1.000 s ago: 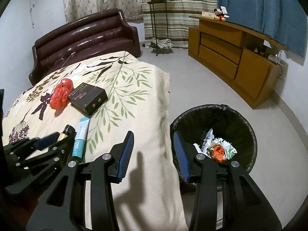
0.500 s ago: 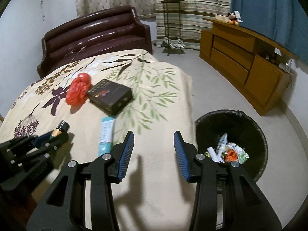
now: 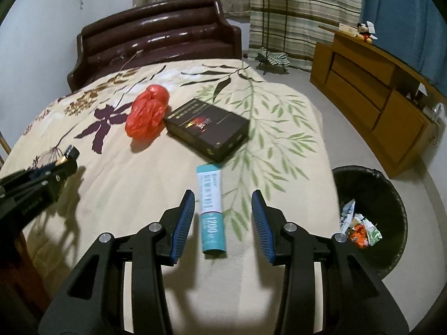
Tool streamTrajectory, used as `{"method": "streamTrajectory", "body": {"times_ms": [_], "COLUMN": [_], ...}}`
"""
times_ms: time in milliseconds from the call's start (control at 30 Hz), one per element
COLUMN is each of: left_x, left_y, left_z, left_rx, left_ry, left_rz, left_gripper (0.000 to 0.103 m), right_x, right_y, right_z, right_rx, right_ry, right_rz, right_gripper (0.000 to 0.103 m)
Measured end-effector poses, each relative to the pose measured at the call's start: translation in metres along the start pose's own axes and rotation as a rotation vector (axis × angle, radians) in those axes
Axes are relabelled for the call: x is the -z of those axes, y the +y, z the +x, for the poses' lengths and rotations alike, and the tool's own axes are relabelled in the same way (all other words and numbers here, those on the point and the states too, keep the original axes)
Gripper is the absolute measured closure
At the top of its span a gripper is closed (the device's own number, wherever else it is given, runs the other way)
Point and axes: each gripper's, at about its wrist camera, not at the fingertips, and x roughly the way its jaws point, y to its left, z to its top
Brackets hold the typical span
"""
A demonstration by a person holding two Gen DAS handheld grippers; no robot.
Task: Collect trash
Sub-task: 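Grasp the green bottle with the left tool while the right tool grasps the teal toothpaste tube, then carry the bottle and tube over the bin and open both tools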
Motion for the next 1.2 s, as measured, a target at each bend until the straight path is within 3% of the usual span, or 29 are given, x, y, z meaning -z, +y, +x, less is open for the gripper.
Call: {"method": "streamTrajectory", "body": {"times_ms": [67,233,367,867,1200], "left_x": [0.0,0.001,0.001,-0.002,-0.011], "left_y": [0.006,0.009,0.01,-0.001,-0.05], "left_z": [0.002,0.004,0.008,0.001,-0.004], "left_rx": [0.003,0.014,0.022,0.047,0.134], "left_ry": [0.004,0.012,0.018,-0.008,-0.029], "left_rz": [-0.01,-0.022,-0.028,-0.026,0.035], "left_gripper": [0.078,0.078,0.078,0.078,0.078], "right_x": [0.0,0.002,0.003,0.004,0.0], "right_y": [0.004,0.012,0.014,0.007,-0.035], "right_z": [0.003,0.013,0.014,-0.006,-0.023], "right_rx": [0.001,0.011,0.017,0.004,0.062], "right_ry": [0.012,0.049,0.055,0.01,-0.044], "right_rz": [-0.011,-0.038,-0.051,-0.034,0.041], "right_gripper": [0.064,0.079,0.085,0.087,0.087]}}
